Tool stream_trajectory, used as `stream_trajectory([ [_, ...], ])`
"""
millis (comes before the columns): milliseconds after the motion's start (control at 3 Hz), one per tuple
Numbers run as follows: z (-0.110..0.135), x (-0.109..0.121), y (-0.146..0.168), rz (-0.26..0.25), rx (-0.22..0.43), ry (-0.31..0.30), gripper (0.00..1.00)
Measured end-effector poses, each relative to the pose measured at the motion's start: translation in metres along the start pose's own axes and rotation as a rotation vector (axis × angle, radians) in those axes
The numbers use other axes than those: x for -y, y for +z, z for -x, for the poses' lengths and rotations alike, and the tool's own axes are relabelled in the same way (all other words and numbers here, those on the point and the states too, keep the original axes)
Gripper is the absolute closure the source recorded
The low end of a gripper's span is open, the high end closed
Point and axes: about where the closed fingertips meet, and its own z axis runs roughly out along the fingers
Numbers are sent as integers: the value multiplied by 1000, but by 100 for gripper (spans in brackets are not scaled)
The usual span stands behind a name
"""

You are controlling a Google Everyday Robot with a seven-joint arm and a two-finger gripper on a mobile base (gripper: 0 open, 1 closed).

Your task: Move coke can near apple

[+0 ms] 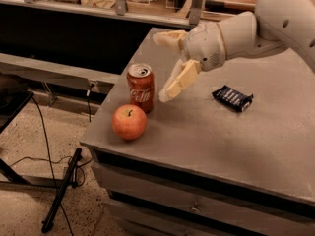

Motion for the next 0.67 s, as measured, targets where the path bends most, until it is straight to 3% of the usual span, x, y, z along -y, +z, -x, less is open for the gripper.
stream_trajectory([
  [333,17,-7,-32,-68,33,-25,0],
  [667,17,-7,-32,-68,33,-25,0],
])
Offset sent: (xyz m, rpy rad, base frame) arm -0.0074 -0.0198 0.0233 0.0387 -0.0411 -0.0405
